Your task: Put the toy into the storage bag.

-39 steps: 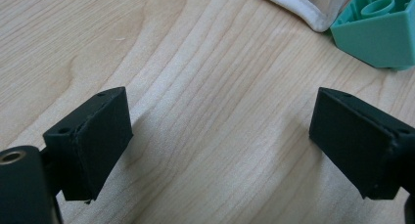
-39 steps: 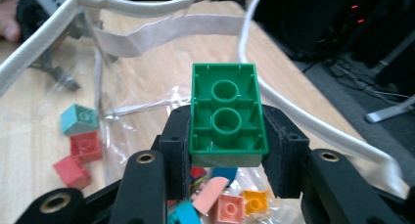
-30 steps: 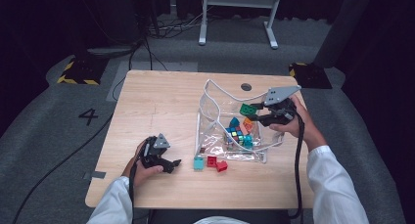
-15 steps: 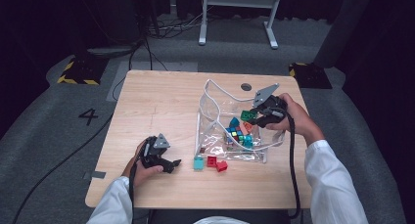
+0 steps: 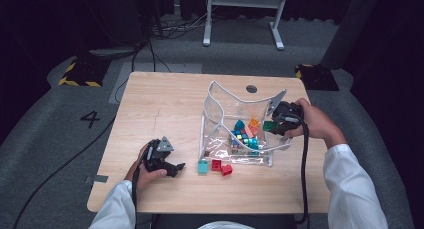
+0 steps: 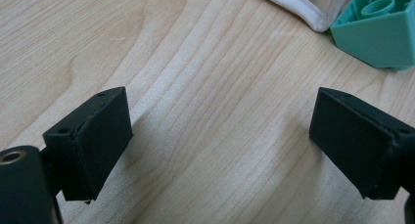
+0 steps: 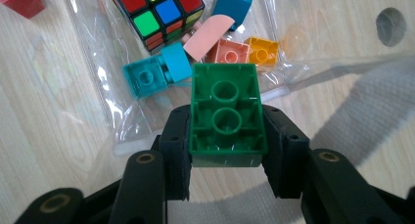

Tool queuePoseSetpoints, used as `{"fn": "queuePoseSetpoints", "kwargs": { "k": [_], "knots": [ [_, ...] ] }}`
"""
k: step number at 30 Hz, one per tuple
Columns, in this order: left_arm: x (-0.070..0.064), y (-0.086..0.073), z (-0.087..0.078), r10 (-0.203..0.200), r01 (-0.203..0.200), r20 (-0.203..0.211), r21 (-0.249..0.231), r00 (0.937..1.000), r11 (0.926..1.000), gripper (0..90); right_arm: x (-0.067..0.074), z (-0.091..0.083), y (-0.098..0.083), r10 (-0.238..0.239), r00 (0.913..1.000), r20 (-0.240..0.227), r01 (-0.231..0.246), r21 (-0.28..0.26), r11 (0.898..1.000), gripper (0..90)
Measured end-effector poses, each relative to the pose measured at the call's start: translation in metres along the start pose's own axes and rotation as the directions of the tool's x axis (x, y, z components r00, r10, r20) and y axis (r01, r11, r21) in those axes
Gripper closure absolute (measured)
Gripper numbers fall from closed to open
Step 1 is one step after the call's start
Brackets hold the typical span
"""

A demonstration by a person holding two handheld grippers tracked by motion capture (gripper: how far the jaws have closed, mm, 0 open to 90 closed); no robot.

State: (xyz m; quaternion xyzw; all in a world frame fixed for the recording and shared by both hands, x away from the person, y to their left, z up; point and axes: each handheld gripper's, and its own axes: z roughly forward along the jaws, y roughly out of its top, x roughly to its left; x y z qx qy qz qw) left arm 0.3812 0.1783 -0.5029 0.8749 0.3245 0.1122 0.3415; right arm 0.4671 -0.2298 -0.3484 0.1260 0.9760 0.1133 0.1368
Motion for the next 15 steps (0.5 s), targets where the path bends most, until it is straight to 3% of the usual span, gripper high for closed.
{"fn": "queuePoseSetpoints", "kwargs": {
  "k": [6, 9, 15],
  "knots": [
    [0.0, 0.0, 0.0, 0.0, 0.0, 0.0, 0.0, 1.0, 1.0, 8.8, 0.0007, -0.0033, -0.0048, 0.011, 0.9999, -0.003, -0.011, -0.024, 1.0, 58.8],
    [0.0, 0.0, 0.0, 0.0, 0.0, 0.0, 0.0, 1.0, 1.0, 8.8, 0.0007, -0.0048, -0.005, 0.026, 0.9995, 0.02, -0.025, -0.034, 0.999, 52.7],
    [0.0001, 0.0, -0.0001, 0.0, 0.0, 0.001, 0.001, 1.0, 1.0, 8.8, 0.0019, -0.0102, -0.0109, 0.054, 0.9985, -0.001, -0.054, -0.128, 0.99, 49.3]
  ]
}}
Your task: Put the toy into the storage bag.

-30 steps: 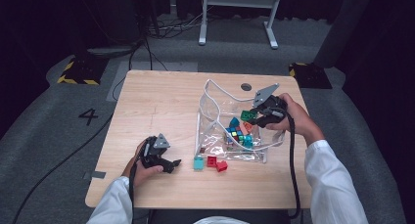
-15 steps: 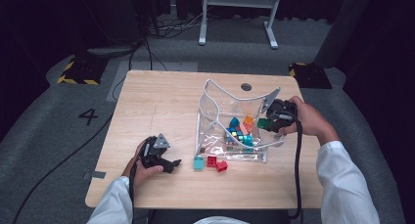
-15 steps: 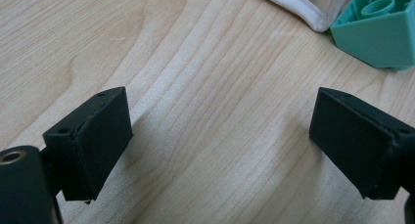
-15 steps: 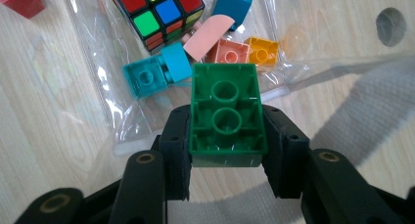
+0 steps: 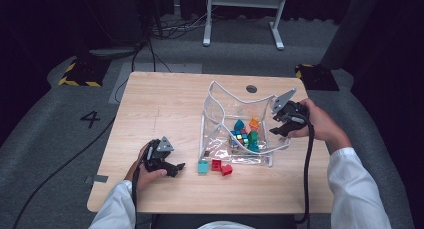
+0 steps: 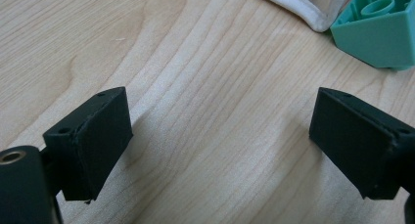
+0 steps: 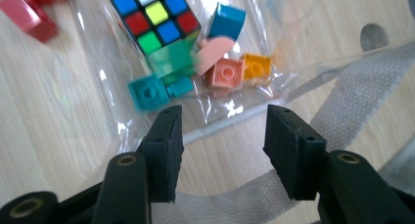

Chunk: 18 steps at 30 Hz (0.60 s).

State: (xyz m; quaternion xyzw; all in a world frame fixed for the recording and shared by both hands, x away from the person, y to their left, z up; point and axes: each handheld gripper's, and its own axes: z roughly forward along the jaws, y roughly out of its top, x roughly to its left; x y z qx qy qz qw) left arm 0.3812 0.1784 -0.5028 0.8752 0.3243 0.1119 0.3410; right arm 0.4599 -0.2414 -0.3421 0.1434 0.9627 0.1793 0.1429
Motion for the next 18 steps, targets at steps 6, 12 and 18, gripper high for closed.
{"fn": "queuePoseSetpoints", "kwargs": {
  "k": [6, 12, 18],
  "knots": [
    [0.0, 0.0, 0.0, -0.001, 0.001, 0.0, -0.001, 1.0, 1.0, 8.8, 0.001, -0.016, -0.01, 0.021, 0.9997, 0.011, -0.019, -0.132, 0.991, 41.9],
    [0.0, 0.0, 0.0, 0.0, 0.0, 0.0, 0.001, 1.0, 1.0, 8.8, 0.009, -0.04, -0.026, 0.119, 0.9892, 0.086, -0.091, -0.28, 0.956, 30.2],
    [0.0, 0.0, 0.0, 0.0, 0.0, 0.001, 0.001, 1.0, 1.0, 8.8, 0.014, -0.058, -0.046, 0.18, 0.9771, 0.114, -0.122, -0.396, 0.91, 27.8]
  ]
}}
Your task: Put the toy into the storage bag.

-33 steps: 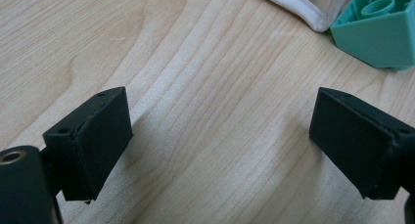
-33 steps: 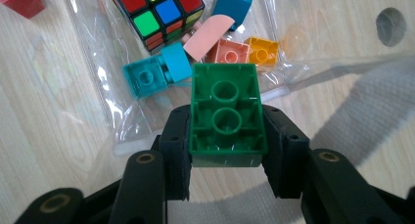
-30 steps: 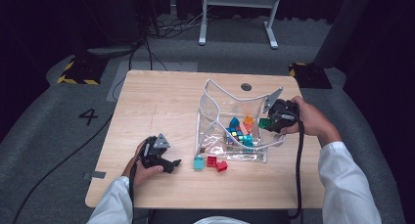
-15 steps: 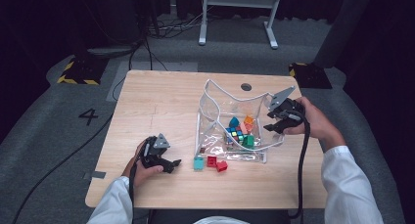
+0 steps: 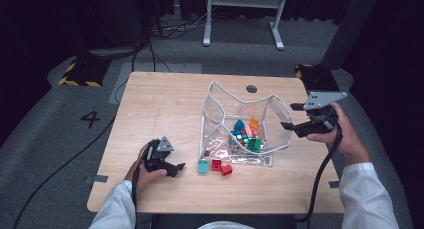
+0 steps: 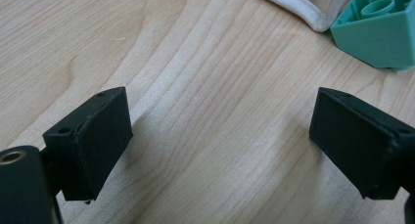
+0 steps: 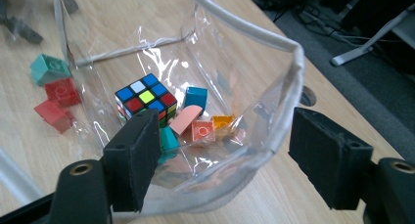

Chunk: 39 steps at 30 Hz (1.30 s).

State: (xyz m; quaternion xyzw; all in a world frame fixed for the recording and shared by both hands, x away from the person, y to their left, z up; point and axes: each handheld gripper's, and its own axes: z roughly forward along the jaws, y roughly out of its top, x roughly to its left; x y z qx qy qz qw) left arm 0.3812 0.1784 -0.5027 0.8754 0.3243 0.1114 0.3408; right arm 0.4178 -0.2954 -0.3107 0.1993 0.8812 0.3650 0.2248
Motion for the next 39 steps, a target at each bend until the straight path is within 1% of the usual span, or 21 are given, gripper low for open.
{"fn": "queuePoseSetpoints", "kwargs": {
  "k": [3, 5, 6, 7, 10, 11, 12, 13, 14, 16, 20, 24, 28, 32, 33, 36, 38, 39],
  "knots": [
    [0.0, 0.0, 0.0, 0.0, 0.0, 0.0, 0.0, 1.0, 1.0, 8.8, 0.002, -0.01, -0.008, 0.022, 0.9991, 0.035, -0.021, -0.031, 0.999, 27.0],
    [0.0, 0.0, 0.0, 0.0, 0.0, 0.0, 0.0, 1.0, 1.0, 8.8, 0.002, -0.016, -0.014, 0.038, 0.9983, 0.044, -0.035, -0.056, 0.998, 26.9],
    [0.0, 0.0, 0.0, 0.0, 0.0, 0.0, 0.0, 1.0, 1.0, 8.8, 0.003, -0.019, -0.018, 0.038, 0.9971, 0.065, -0.034, -0.057, 0.998, 26.8],
    [0.0, 0.0, 0.0, 0.0, 0.0, 0.0, 0.0, 1.0, 1.0, 8.8, 0.004, -0.021, -0.021, 0.051, 0.9957, 0.077, -0.046, -0.062, 0.997, 26.3],
    [0.0, 0.0, 0.0, -0.001, 0.001, 0.0, 0.0, 1.0, 1.0, 8.8, 0.007, -0.027, -0.035, 0.055, 0.9937, 0.097, -0.05, -0.06, 0.997, 26.3],
    [0.0, 0.0, 0.0, -0.001, 0.001, -0.001, 0.0, 1.0, 1.0, 8.8, 0.008, -0.028, -0.04, 0.069, 0.9927, 0.099, -0.062, -0.07, 0.996, 26.3],
    [0.0, 0.0, 0.0, 0.0, 0.0, 0.0, 0.0, 1.0, 1.0, 8.8, 0.009, -0.03, -0.045, 0.072, 0.9923, 0.101, -0.065, -0.069, 0.995, 26.2],
    [0.0, 0.0, 0.0, 0.0, 0.0, 0.0, 0.0, 1.0, 1.0, 8.8, 0.01, -0.03, -0.05, 0.085, 0.9917, 0.096, -0.077, -0.081, 0.994, 26.2],
    [0.0, 0.0, 0.0, 0.0, 0.0, 0.0, 0.0, 1.0, 1.0, 8.8, 0.012, -0.031, -0.055, 0.103, 0.9907, 0.089, -0.096, -0.077, 0.992, 26.2],
    [0.0, 0.0, 0.0, 0.0, 0.0, 0.0, -0.001, 1.0, 1.0, 8.8, 0.015, -0.03, -0.064, 0.112, 0.9897, 0.088, -0.106, -0.077, 0.991, 26.2],
    [0.0, 0.0, 0.0, 0.0, 0.0, 0.0, 0.0, 1.0, 1.0, 8.8, 0.023, -0.022, -0.085, 0.126, 0.9893, 0.073, -0.121, -0.075, 0.99, 26.2],
    [0.0, 0.0, 0.0, 0.0, 0.0, -0.001, 0.0, 1.0, 1.0, 8.8, 0.033, -0.01, -0.101, 0.131, 0.9888, 0.072, -0.127, -0.046, 0.991, 26.2],
    [0.0, 0.0, 0.0, 0.0, 0.0, -0.001, 0.0, 1.0, 1.0, 8.8, 0.043, 0.001, -0.114, 0.118, 0.9926, 0.026, -0.118, -0.023, 0.993, 27.9],
    [0.0, 0.0, 0.0, 0.0, 0.0, 0.0, 0.0, 1.0, 1.0, 8.8, 0.053, 0.014, -0.125, 0.124, 0.9922, 0.01, -0.124, -0.001, 0.992, 27.9],
    [0.0, 0.0, 0.0, 0.0, 0.0, -0.001, 0.0, 1.0, 1.0, 8.8, 0.056, 0.017, -0.127, 0.139, 0.9902, 0.007, -0.139, -0.004, 0.99, 27.8],
    [0.0, 0.0, 0.0, 0.0, 0.0, 0.0, 0.0, 1.0, 1.0, 8.8, 0.066, 0.026, -0.134, 0.156, 0.9872, -0.031, -0.157, -0.013, 0.988, 28.5],
    [0.0, 0.0, 0.0, 0.0, 0.0, -0.001, 0.0, 1.0, 1.0, 8.8, 0.073, 0.032, -0.137, 0.138, 0.9896, -0.041, -0.139, -0.005, 0.99, 28.9],
    [0.0, 0.0, 0.0, 0.0, 0.0, -0.001, 0.0, 1.0, 1.0, 8.8, 0.076, 0.034, -0.138, 0.142, 0.9884, -0.055, -0.143, -0.012, 0.99, 29.6]
  ]
}}
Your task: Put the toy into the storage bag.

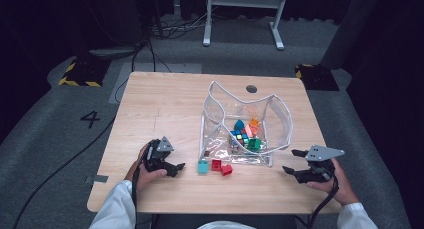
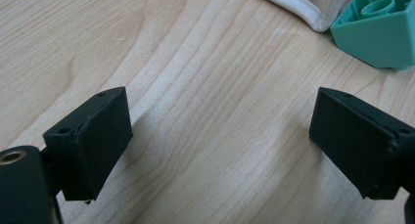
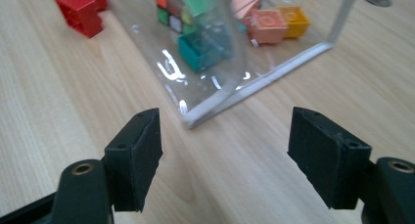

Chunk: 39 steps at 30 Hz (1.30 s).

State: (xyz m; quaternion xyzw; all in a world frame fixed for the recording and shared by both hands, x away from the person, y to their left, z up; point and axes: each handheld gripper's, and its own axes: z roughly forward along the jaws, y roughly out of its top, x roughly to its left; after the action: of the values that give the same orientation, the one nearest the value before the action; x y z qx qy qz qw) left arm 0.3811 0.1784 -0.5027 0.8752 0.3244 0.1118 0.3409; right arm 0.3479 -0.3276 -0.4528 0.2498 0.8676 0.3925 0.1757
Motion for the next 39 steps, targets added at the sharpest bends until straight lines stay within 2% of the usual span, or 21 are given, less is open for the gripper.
{"fn": "queuePoseSetpoints", "kwargs": {
  "k": [5, 11, 14, 16, 17, 18, 19, 20, 25, 28, 29, 39],
  "knots": [
    [0.0, 0.0, 0.0, 0.0, 0.0, 0.0, 0.0, 1.0, 1.0, 8.8, 0.018, 0.016, -0.007, -0.004, 0.9971, -0.076, 0.005, 0.006, 1.0, 30.7],
    [0.0, 0.0, 0.0, 0.0, 0.0, 0.0, 0.0, 1.0, 1.0, 8.8, 0.039, 0.041, -0.007, -0.017, 0.9875, -0.157, 0.019, 0.011, 1.0, 31.0],
    [0.0, 0.0, 0.0, 0.0, 0.0, 0.0, 0.0, 1.0, 1.0, 8.8, 0.049, 0.056, -0.001, -0.029, 0.9846, -0.172, 0.032, 0.011, 0.999, 31.0],
    [0.0, 0.0, 0.0, 0.001, -0.001, 0.0, 0.0, 1.0, 1.0, 8.8, 0.06, 0.065, 0.003, -0.007, 0.9833, -0.182, 0.013, 0.033, 0.999, 31.1],
    [0.0, 0.0, 0.0, 0.0, 0.0, 0.0, 0.0, 1.0, 1.0, 8.8, 0.062, 0.071, 0.006, -0.042, 0.98, -0.194, 0.048, 0.023, 0.999, 31.0],
    [0.0, 0.0, 0.0, 0.0, 0.0, 0.0, 0.0, 1.0, 1.0, 8.8, 0.067, 0.075, 0.008, -0.049, 0.9794, -0.196, 0.057, 0.037, 0.998, 30.8],
    [0.0, 0.0, 0.0, 0.0, 0.0, 0.0, 0.0, 1.0, 1.0, 8.8, 0.071, 0.079, 0.011, -0.045, 0.9778, -0.204, 0.052, 0.03, 0.998, 31.0],
    [0.0, 0.0, 0.0, 0.001, -0.001, 0.0, 0.0, 1.0, 1.0, 8.8, 0.073, 0.083, 0.013, -0.063, 0.9738, -0.219, 0.069, 0.02, 0.997, 30.9],
    [0.0, 0.0, 0.0, 0.0, 0.0, 0.0, 0.0, 1.0, 1.0, 8.8, 0.086, 0.097, 0.026, -0.02, 0.9782, -0.207, 0.03, 0.045, 0.999, 27.8],
    [0.0, 0.0, 0.0, 0.0, 0.0, 0.0, 0.0, 1.0, 1.0, 8.8, 0.093, 0.105, 0.034, -0.018, 0.9762, -0.216, 0.029, 0.044, 0.999, 27.0],
    [0.0, 0.0, 0.0, 0.0, 0.0, 0.0, 0.0, 1.0, 1.0, 8.8, 0.093, 0.108, 0.036, -0.045, 0.9759, -0.214, 0.054, 0.037, 0.998, 26.7],
    [0.0, 0.0, 0.0, 0.001, -0.001, 0.0, 0.0, 1.0, 1.0, 8.8, 0.106, 0.138, 0.062, -0.027, 0.9748, -0.221, 0.036, 0.039, 0.999, 24.8]
  ]
}}
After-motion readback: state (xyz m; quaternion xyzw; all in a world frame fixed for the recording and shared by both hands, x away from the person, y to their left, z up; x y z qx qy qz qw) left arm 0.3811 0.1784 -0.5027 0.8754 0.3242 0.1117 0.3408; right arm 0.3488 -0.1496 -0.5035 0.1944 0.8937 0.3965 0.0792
